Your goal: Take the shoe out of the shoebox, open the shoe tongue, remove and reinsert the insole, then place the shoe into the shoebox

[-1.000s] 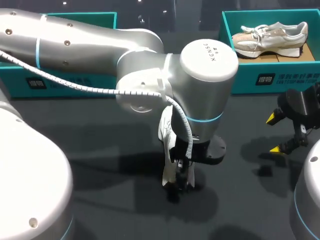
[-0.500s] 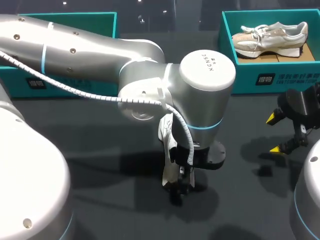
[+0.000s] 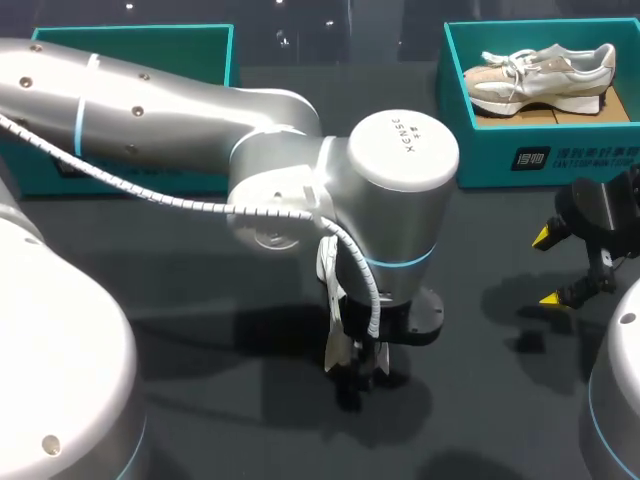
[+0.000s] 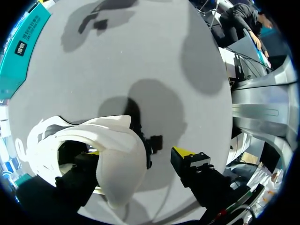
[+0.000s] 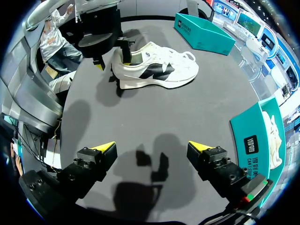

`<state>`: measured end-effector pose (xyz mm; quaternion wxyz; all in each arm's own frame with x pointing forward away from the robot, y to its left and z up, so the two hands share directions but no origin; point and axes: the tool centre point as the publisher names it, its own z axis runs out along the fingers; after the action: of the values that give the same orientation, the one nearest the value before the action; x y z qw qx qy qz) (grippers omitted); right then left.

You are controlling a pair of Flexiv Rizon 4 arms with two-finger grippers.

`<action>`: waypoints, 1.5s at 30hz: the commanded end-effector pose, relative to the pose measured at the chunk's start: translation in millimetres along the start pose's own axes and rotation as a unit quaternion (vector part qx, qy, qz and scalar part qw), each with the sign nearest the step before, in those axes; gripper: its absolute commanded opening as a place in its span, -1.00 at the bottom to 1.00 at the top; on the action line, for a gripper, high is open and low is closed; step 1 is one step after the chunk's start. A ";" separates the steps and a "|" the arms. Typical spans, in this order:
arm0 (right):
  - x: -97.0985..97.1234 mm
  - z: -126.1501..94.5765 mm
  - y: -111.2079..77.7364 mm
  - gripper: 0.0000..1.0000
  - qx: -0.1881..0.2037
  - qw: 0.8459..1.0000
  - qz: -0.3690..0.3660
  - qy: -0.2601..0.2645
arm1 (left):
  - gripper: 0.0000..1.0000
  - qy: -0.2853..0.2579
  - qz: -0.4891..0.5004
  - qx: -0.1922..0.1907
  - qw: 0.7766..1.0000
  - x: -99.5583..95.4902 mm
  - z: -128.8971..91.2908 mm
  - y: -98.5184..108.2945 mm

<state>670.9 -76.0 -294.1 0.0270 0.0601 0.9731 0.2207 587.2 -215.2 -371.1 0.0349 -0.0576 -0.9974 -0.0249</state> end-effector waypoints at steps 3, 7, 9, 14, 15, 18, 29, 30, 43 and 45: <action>1.9 0.0 0.0 1.00 0.001 1.000 0.000 -0.002 | 0.47 0.002 -0.001 0.002 1.000 -1.0 4.0 1.5; 1.9 0.0 0.0 1.00 0.001 1.000 0.000 -0.002 | 0.27 0.006 0.000 0.002 1.000 -2.1 7.4 0.5; 1.9 0.0 0.0 1.00 0.001 1.000 0.000 -0.002 | 0.18 0.009 0.002 0.002 1.000 -3.0 9.4 0.1; 1.9 0.0 0.0 1.00 0.001 1.000 0.000 -0.002 | -0.47 0.014 0.006 0.004 1.000 -3.4 11.4 -0.1; 1.9 0.0 0.0 1.00 0.001 1.000 0.000 -0.002 | -0.64 0.016 0.007 0.004 1.000 -3.4 11.8 0.0; 1.9 0.0 0.0 1.00 0.001 1.000 0.000 -0.002 | -1.00 0.019 0.009 0.005 1.000 -3.0 12.6 0.4; 1.9 0.0 0.0 1.00 0.001 1.000 0.000 -0.002 | -1.00 0.021 0.028 0.029 0.999 2.0 -12.5 6.0; 1.9 0.0 0.0 1.00 0.001 1.000 0.000 -0.002 | -1.00 0.020 0.032 0.032 0.999 2.0 -18.6 7.6; 1.9 0.0 0.0 1.00 0.001 1.000 0.000 -0.002 | -1.00 0.054 0.053 0.034 0.997 -14.3 -133.1 64.1; 1.9 0.0 0.0 1.00 0.001 1.000 0.000 -0.002 | -1.00 0.060 0.048 0.018 0.997 -19.0 -153.9 78.0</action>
<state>670.9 -76.0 -294.1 0.0270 0.0601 0.9731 0.2207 607.4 -183.5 -285.6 0.0993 -0.1068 -0.9893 -0.0097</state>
